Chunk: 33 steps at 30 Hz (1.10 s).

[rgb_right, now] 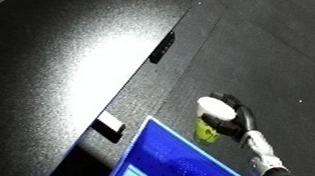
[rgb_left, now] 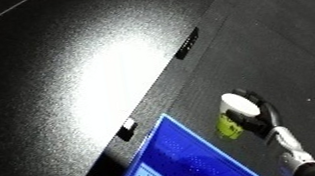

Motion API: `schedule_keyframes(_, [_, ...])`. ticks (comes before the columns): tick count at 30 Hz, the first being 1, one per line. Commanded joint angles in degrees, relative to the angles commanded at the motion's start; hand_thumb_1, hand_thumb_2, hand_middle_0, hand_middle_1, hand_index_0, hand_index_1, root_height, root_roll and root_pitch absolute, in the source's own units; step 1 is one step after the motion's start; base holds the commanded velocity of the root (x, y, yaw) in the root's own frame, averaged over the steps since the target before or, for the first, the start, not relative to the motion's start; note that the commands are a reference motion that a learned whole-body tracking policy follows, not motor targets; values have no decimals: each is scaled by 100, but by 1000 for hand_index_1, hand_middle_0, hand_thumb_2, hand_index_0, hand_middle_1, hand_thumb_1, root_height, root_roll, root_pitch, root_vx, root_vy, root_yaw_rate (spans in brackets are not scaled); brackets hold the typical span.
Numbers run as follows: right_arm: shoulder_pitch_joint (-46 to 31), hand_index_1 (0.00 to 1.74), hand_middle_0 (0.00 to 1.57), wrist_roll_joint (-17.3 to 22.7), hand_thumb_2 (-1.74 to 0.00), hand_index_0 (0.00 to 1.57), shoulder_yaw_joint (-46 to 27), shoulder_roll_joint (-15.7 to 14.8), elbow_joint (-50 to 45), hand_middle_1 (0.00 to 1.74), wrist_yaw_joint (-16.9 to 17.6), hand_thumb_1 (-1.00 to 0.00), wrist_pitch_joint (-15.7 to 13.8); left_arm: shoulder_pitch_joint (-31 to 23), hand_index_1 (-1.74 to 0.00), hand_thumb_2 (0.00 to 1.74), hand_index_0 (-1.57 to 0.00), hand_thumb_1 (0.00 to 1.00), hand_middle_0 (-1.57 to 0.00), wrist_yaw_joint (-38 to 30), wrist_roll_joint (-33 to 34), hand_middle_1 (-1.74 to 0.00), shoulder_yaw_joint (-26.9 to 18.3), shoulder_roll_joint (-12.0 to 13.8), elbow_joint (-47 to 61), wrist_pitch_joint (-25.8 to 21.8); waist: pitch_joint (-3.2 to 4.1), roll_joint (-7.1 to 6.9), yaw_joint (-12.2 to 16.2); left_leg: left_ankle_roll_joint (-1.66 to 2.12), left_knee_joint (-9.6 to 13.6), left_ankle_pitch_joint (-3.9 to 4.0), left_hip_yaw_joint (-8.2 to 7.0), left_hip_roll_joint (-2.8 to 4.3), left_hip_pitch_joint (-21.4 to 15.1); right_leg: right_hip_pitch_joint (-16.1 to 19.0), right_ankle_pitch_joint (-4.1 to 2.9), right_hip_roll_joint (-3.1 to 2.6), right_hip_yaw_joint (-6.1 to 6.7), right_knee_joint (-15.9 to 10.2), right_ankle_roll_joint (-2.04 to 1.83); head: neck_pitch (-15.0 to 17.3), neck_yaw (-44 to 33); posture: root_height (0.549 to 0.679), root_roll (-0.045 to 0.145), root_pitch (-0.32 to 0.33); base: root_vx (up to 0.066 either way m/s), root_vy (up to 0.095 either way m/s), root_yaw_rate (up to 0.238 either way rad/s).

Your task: Pick up the object and place it into the box

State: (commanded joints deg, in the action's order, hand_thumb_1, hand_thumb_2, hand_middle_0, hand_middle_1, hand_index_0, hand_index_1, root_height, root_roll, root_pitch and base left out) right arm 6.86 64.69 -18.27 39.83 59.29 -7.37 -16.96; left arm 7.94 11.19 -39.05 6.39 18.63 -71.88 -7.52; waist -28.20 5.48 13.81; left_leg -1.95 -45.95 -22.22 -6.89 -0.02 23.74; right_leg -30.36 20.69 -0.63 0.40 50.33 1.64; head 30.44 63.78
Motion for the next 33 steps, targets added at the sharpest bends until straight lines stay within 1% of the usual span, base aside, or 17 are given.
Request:
schedule_keyframes(2, [49,435,393,-158,-435,393,149,-97,123,435,-55,-250,74,18,0,0,0,0,0,-3,19,0,15,-19,-13,8,8,16,-25,1,6,21,17,-12,8,2,0,8,-7,-1,2,33,21,623,71,30,-13,-12,54])
schedule_keyframes(7, [103,0,0,-487,0,0,496,-326,336,0,-261,0,135,36,0,0,0,0,0,-22,42,0,67,-73,-19,19,23,45,-84,1,28,54,52,-42,21,9,-4,35,-29,-2,0,60,26,623,72,30,-14,-14,60])
schedule_keyframes(11, [126,0,0,-576,0,0,662,-440,377,0,-312,0,99,38,0,0,0,0,0,-36,54,0,111,-98,-28,22,41,52,-117,10,47,83,64,-47,27,15,-7,52,-50,-5,-5,105,23,624,72,30,-7,-17,42])
schedule_keyframes(14, [138,0,0,-660,0,0,740,-471,403,0,-373,0,41,40,0,0,0,0,0,-28,56,0,148,-90,-39,5,54,46,-142,27,32,118,68,-44,62,17,-5,70,-75,5,-6,114,-42,624,73,29,-9,-19,36])
schedule_keyframes(16, [138,0,0,-673,0,0,756,-479,401,0,-394,0,41,44,0,0,0,0,0,-29,56,0,158,-86,-38,5,57,44,-149,31,26,125,72,-43,73,18,-3,74,-81,9,-7,81,-55,624,73,29,-8,-23,29])
schedule_keyframes(18, [129,0,0,-695,0,0,812,-533,373,0,-483,0,89,59,0,0,0,0,0,-41,57,0,186,-64,-24,15,67,25,-170,39,10,131,86,-39,104,9,3,80,-101,27,-14,-67,-73,623,72,30,-5,-39,30])
schedule_keyframes(22, [119,0,0,-696,0,0,883,-626,328,0,-577,0,156,67,0,0,0,0,0,-61,47,0,205,-46,3,20,79,-4,-191,36,-3,122,93,-32,135,-9,8,74,-121,42,-16,-82,-193,623,72,31,-9,-44,44])
schedule_keyframes(25, [106,0,0,-946,0,0,997,-709,302,0,-641,0,128,58,0,0,0,0,0,-68,68,0,208,-35,31,8,88,-28,-234,46,-30,135,115,-27,179,-24,26,83,-150,78,-13,-55,-439,622,72,30,-13,-49,71])
schedule_keyframes(28, [129,0,0,-1324,0,0,1196,-784,252,0,-648,0,71,50,0,0,0,0,0,-88,88,0,233,-14,80,15,94,-42,-313,51,-52,141,156,-29,208,-29,59,120,-177,129,-6,-50,-822,621,73,28,-19,-62,123])
schedule_keyframes(31, [185,0,0,-1493,0,0,1419,-854,98,0,-702,0,125,48,0,0,0,0,0,-81,140,0,263,32,147,46,94,-57,-411,54,-60,143,203,-34,232,-20,89,173,-208,166,3,-56,-1249,620,75,25,-28,-73,157])
schedule_keyframes(33, [236,0,0,-1571,0,0,1586,-908,-62,0,-730,0,190,60,0,0,0,0,0,-84,186,0,303,65,193,74,93,-69,-481,65,-50,159,235,-35,243,2,108,217,-233,174,9,-46,-1601,620,76,22,-21,-80,194])
